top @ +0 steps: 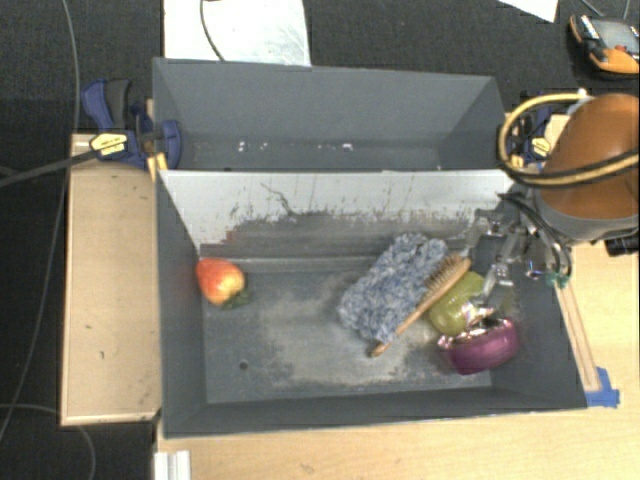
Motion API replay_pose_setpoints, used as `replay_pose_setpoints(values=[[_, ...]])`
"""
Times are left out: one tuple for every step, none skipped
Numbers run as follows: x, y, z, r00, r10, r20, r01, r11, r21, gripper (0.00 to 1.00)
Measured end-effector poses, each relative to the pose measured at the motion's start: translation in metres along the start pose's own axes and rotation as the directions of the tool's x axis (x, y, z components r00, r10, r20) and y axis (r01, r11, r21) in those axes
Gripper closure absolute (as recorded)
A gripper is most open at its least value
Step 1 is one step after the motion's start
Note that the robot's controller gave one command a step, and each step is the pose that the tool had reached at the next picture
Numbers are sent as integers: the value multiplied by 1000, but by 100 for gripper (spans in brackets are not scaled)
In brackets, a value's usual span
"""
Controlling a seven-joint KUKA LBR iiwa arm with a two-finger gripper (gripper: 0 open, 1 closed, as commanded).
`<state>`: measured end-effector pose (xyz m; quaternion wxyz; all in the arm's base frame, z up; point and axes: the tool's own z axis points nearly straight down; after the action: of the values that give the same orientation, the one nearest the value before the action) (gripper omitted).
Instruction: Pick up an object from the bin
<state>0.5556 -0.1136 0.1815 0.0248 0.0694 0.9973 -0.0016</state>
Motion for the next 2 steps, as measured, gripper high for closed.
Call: replay_pose_setpoints(values=[[34, -8, 25, 950, 309, -34, -309, 951, 8, 0], [20, -17, 25, 995, 100, 3, -100, 995, -1, 100]])
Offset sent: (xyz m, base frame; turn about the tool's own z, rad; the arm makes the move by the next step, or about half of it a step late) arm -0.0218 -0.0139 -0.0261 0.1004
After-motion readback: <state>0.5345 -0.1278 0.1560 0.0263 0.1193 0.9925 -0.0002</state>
